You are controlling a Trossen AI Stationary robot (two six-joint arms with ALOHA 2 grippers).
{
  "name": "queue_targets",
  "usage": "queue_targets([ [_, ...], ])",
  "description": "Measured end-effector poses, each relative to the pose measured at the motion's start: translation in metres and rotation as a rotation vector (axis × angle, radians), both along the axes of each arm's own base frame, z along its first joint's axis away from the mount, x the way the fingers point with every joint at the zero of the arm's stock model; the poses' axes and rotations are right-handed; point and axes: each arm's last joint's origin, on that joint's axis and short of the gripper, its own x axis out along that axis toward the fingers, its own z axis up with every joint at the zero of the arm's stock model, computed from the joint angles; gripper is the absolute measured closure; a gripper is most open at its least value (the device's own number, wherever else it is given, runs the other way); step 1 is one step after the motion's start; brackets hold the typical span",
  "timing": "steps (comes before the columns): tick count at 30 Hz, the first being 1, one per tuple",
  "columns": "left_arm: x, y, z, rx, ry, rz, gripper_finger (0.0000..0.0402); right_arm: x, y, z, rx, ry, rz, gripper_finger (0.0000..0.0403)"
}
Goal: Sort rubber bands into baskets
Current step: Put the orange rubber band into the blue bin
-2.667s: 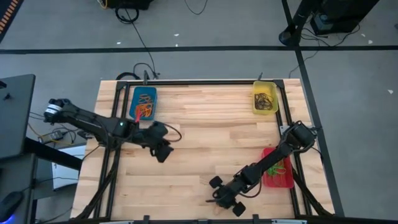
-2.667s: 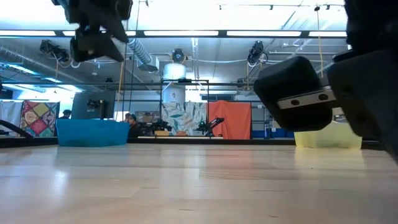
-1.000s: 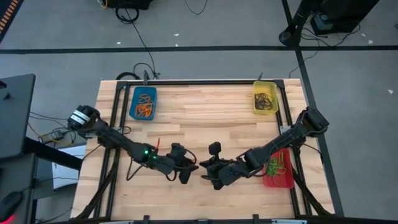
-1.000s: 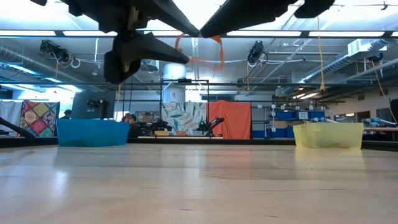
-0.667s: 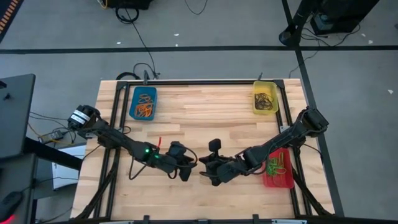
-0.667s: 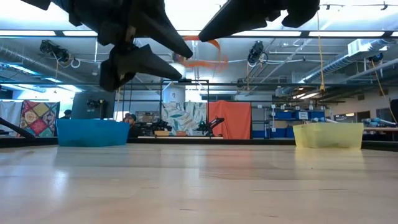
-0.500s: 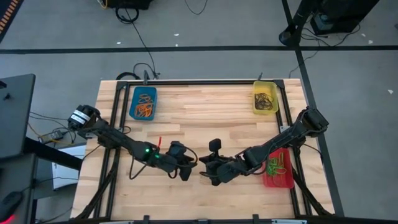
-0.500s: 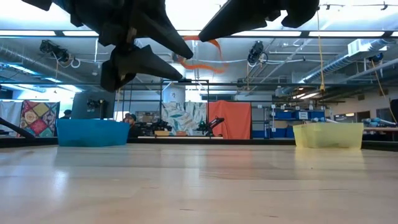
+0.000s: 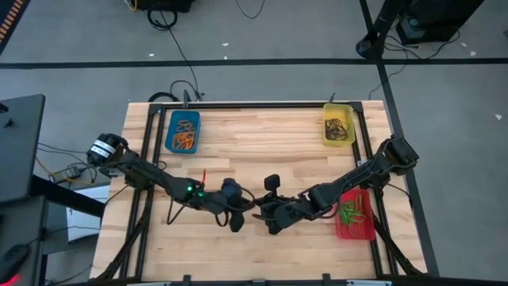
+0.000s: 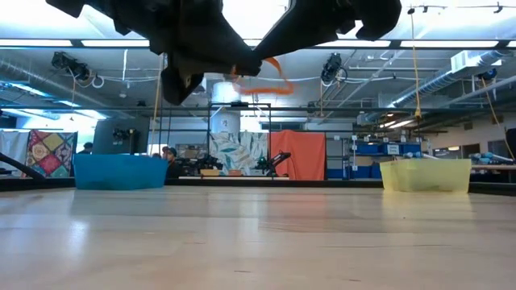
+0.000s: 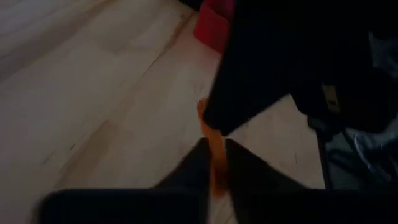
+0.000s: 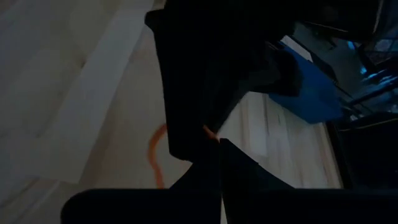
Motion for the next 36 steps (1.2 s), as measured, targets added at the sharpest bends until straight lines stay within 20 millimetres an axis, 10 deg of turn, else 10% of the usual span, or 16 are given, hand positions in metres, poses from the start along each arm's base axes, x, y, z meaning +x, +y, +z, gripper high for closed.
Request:
queue_targets([
  [13,-0.007,0.008,0.006,0.047,0.052,-0.022,0.0399,0.003,-0.007,0.000,0.025,-0.008,-0.028,0.0381],
  [21,-0.033,0.040,0.030,0.080,0.177,0.048,0.0400,0.017,-0.037,0.002,0.323,-0.088,-0.203,0.0338],
  [36,-0.161,0.101,0.074,0.287,0.438,0.485,0.0401,0.045,-0.138,0.019,0.638,-0.290,-0.286,0.0220],
])
